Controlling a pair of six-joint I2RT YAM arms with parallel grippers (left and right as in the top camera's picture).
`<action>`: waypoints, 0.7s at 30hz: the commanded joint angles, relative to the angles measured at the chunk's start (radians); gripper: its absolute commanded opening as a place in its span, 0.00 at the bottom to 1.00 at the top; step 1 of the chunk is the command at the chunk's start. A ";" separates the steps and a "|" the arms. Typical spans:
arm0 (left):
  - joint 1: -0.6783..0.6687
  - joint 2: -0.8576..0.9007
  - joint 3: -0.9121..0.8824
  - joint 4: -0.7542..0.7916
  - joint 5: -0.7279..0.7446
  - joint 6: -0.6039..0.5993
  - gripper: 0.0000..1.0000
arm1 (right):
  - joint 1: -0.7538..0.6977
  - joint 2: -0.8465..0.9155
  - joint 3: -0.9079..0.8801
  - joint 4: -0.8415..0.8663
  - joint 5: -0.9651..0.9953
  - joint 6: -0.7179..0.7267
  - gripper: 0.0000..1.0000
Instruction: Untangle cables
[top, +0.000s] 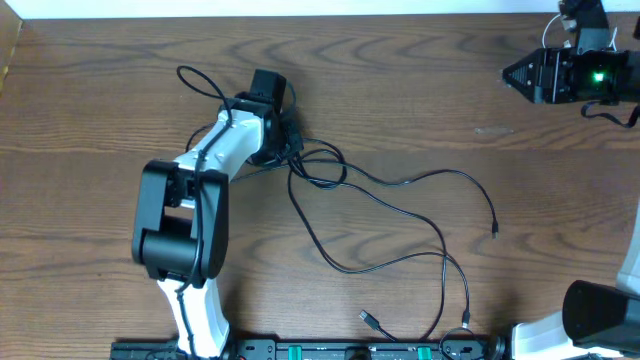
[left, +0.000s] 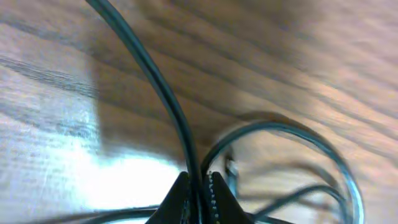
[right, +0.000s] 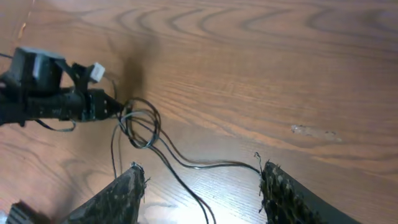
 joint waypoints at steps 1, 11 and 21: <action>-0.003 -0.209 0.011 -0.003 0.043 0.028 0.07 | 0.055 0.000 0.005 0.003 -0.002 -0.011 0.58; -0.003 -0.528 0.011 -0.195 0.080 0.028 0.08 | 0.195 0.000 0.005 0.048 -0.002 -0.011 0.58; -0.003 -0.529 0.011 -0.243 0.253 0.210 0.07 | 0.307 0.014 -0.008 0.063 0.054 -0.011 0.58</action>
